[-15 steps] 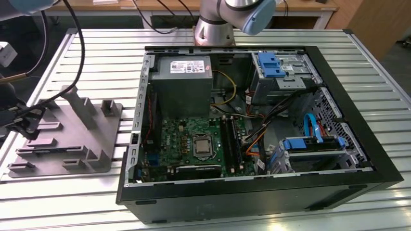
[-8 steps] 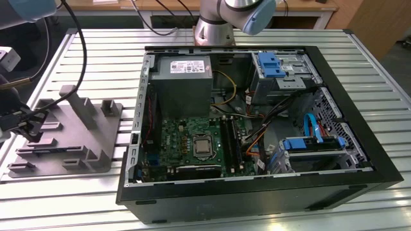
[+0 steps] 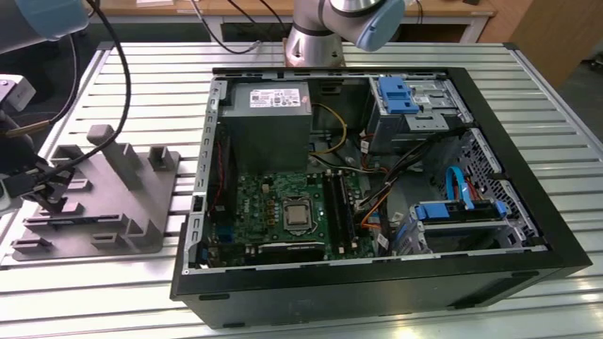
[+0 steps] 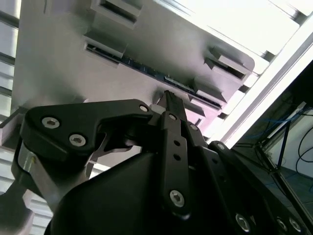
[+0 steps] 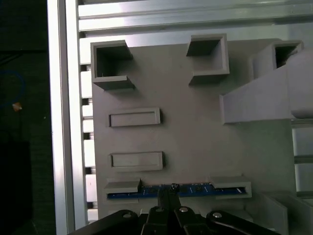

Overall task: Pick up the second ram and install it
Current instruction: 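Reach for the second ram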

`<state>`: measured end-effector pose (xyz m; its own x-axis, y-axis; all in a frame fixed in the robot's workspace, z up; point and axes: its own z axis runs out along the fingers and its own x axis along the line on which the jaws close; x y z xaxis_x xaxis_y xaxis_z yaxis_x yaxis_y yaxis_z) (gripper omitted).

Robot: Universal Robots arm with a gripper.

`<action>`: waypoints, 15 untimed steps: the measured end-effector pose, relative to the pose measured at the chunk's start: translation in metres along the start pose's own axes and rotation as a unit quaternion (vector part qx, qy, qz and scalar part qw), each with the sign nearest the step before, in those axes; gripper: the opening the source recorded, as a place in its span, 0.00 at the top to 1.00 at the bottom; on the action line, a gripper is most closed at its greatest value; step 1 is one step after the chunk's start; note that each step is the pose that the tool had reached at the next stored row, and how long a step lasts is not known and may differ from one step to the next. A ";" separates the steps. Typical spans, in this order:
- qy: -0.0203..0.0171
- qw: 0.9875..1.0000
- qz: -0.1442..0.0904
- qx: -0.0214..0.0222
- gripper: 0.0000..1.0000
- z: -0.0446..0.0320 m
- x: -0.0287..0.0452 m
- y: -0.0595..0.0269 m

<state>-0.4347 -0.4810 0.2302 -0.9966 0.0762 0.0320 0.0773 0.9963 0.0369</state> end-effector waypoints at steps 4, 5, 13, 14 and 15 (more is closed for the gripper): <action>0.000 1.000 0.000 0.000 0.90 0.0025 -0.0117 -0.0027; 0.000 1.000 0.000 0.000 0.90 0.0034 -0.0148 -0.0028; 0.000 1.000 0.000 0.002 0.90 0.0095 -0.0216 -0.0051; 0.001 1.000 0.000 0.002 0.90 0.0096 -0.0216 -0.0052; 0.001 1.000 0.000 0.002 0.90 0.0096 -0.0216 -0.0052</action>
<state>-0.4138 -0.4874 0.2197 -0.9965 0.0764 0.0331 0.0775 0.9965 0.0324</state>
